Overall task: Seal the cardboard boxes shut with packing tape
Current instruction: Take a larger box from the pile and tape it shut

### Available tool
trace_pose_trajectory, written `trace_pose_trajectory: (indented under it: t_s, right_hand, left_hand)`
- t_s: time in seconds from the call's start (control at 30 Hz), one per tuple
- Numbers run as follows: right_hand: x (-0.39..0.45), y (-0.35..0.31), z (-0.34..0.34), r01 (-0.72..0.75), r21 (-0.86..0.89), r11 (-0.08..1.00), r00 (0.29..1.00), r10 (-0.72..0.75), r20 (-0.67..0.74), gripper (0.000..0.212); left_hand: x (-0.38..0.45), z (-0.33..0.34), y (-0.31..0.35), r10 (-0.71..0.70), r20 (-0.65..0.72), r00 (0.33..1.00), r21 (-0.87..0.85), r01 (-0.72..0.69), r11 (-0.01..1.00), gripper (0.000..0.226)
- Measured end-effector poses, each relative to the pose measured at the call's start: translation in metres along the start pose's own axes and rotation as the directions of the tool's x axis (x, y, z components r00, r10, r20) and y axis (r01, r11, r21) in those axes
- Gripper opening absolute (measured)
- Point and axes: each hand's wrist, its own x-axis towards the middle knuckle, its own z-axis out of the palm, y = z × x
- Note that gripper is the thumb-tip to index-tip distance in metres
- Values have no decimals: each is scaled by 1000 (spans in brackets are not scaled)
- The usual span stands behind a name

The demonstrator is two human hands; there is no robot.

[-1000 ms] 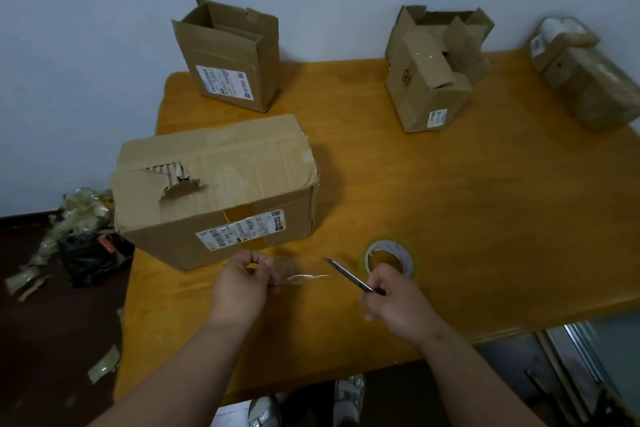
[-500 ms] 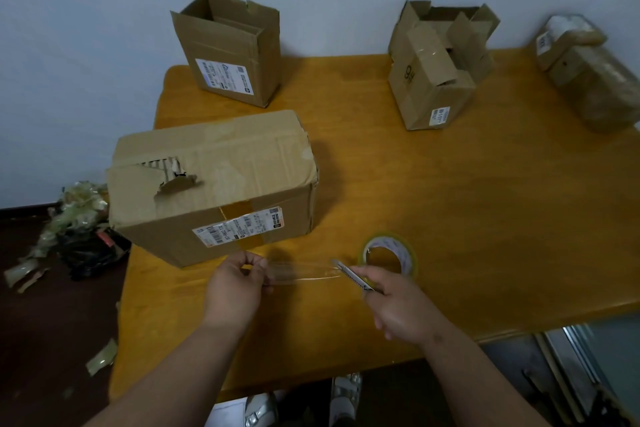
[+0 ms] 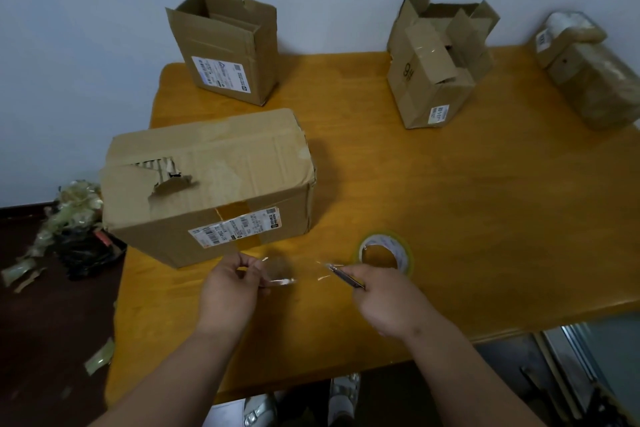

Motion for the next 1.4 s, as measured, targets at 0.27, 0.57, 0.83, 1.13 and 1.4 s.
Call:
trace_pose_trajectory:
  t_s: [0.27, 0.57, 0.83, 1.13, 1.4]
  right_hand:
    - [23, 1, 13, -7, -91, 996, 1000, 5, -25, 44]
    - [33, 3, 21, -37, -281, 959, 999, 33, -17, 53]
    - [31, 8, 12, -51, -256, 965, 993, 75, 86, 52]
    - [34, 3, 13, -45, -403, 914, 985, 109, 137, 56]
    - [36, -10, 17, -56, -484, 873, 986, 124, 111, 56]
  left_hand:
    - [-11, 6, 3, 24, 58, 998, -73, -20, 997, 14]
    - [-14, 16, 14, 165, 101, 981, -105, -155, 982, 17]
    - [-1, -1, 8, 27, 20, 999, -102, -25, 995, 17]
    - [-2, 1, 4, 4, 55, 998, -201, 7, 980, 16]
    - [-41, 15, 8, 227, 180, 957, -142, -203, 969, 19]
